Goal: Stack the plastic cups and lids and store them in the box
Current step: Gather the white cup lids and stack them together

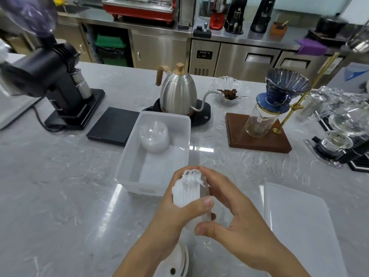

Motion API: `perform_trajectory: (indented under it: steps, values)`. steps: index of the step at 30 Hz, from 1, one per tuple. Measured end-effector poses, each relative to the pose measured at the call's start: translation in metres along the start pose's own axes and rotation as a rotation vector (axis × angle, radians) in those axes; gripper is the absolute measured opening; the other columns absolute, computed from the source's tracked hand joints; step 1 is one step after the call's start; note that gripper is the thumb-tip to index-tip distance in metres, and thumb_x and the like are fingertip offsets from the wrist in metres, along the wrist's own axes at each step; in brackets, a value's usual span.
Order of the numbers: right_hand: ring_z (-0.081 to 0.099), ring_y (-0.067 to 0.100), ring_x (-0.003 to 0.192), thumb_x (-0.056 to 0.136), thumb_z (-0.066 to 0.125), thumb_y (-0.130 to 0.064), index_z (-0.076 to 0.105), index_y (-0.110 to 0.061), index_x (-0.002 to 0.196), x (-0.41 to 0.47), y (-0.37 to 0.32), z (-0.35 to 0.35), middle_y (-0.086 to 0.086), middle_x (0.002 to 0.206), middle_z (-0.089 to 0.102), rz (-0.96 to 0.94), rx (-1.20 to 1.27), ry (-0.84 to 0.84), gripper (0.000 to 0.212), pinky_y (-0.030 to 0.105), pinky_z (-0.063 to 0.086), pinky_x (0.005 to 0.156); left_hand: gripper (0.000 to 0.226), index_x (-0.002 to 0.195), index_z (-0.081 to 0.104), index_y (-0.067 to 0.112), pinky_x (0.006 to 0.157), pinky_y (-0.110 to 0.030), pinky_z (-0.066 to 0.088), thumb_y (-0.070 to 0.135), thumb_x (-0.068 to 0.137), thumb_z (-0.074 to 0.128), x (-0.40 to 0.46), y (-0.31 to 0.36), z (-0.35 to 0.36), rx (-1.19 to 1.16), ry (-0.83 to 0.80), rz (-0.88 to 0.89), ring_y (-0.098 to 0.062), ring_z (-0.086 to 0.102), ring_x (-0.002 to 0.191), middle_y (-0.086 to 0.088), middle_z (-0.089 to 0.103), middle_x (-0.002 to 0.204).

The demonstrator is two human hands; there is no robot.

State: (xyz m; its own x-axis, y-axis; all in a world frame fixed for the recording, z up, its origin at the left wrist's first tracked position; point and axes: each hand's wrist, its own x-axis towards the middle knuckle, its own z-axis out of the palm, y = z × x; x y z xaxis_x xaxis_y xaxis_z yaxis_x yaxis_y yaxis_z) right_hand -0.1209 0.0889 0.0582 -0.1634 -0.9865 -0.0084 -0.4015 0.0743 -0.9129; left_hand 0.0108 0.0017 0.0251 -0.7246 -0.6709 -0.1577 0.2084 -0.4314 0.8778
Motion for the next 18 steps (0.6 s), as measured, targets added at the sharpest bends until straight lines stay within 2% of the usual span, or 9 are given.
perform_trajectory:
  steps: [2, 6, 9, 11, 14, 16, 18]
  values:
    - [0.044, -0.002, 0.135, 0.074, 0.084, -0.032, 0.037, -0.052, 0.140, 0.004, 0.001, 0.005, -0.028, 0.144, 0.045, -0.008, 0.012, -0.010, 0.083, 0.018, 0.040, 0.104, 0.066, 0.128, 0.057, 0.020, 0.080, -0.055, 0.059, 0.024, 0.066, 0.082, -0.002, 0.003, -0.004, -0.005, 0.021, 0.002, -0.034, 0.063, 0.110, -0.024, 0.058, 0.125]
    - [0.044, -0.008, 0.133, 0.079, 0.078, -0.033, 0.036, -0.051, 0.140, 0.011, 0.004, 0.013, -0.032, 0.143, 0.047, 0.006, 0.133, -0.050, 0.076, 0.011, 0.039, 0.105, 0.072, 0.131, 0.055, 0.028, 0.092, -0.067, 0.053, 0.027, 0.066, 0.083, -0.007, 0.008, -0.013, 0.056, 0.055, 0.027, -0.042, 0.058, 0.122, -0.019, 0.058, 0.131]
    - [0.040, -0.010, 0.136, 0.086, 0.067, -0.040, 0.030, -0.048, 0.146, 0.014, 0.004, 0.018, -0.036, 0.146, 0.041, -0.001, 0.190, -0.086, 0.070, 0.021, 0.037, 0.114, 0.076, 0.135, 0.052, 0.039, 0.100, -0.063, 0.050, 0.034, 0.066, 0.083, -0.011, 0.012, -0.020, 0.108, 0.053, 0.024, -0.032, 0.062, 0.123, -0.009, 0.063, 0.131]
    - [0.034, -0.004, 0.143, 0.092, 0.058, -0.045, 0.024, -0.040, 0.152, 0.017, 0.004, 0.022, -0.029, 0.153, 0.035, -0.040, 0.213, -0.118, 0.069, 0.034, 0.031, 0.119, 0.074, 0.135, 0.052, 0.042, 0.103, -0.059, 0.050, 0.039, 0.067, 0.079, -0.013, 0.016, -0.025, 0.096, 0.062, 0.012, -0.030, 0.062, 0.124, -0.007, 0.064, 0.133]
    - [0.028, 0.002, 0.147, 0.096, 0.049, -0.051, 0.022, -0.029, 0.155, 0.021, 0.003, 0.026, -0.021, 0.158, 0.032, -0.085, 0.235, -0.133, 0.068, 0.042, 0.025, 0.121, 0.064, 0.135, 0.057, 0.036, 0.093, -0.049, 0.054, 0.049, 0.073, 0.066, -0.014, 0.024, -0.030, 0.026, 0.056, -0.007, -0.035, 0.061, 0.122, -0.012, 0.063, 0.135]
    - [0.032, 0.005, 0.146, 0.102, 0.042, -0.038, 0.029, -0.026, 0.153, 0.024, 0.002, 0.026, -0.019, 0.155, 0.038, -0.112, 0.255, -0.123, 0.054, 0.039, 0.027, 0.121, 0.063, 0.136, 0.059, 0.033, 0.088, -0.048, 0.056, 0.053, 0.076, 0.060, -0.014, 0.029, -0.032, -0.002, 0.058, -0.021, -0.032, 0.060, 0.122, -0.010, 0.063, 0.137]
    - [0.044, 0.009, 0.140, 0.101, 0.039, -0.030, 0.043, -0.029, 0.146, 0.028, 0.001, 0.027, -0.014, 0.147, 0.051, -0.128, 0.305, -0.094, 0.045, 0.035, 0.036, 0.116, 0.064, 0.136, 0.060, 0.033, 0.085, -0.046, 0.058, 0.053, 0.076, 0.058, -0.014, 0.032, -0.037, -0.032, 0.094, -0.026, -0.028, 0.059, 0.125, -0.006, 0.064, 0.138]
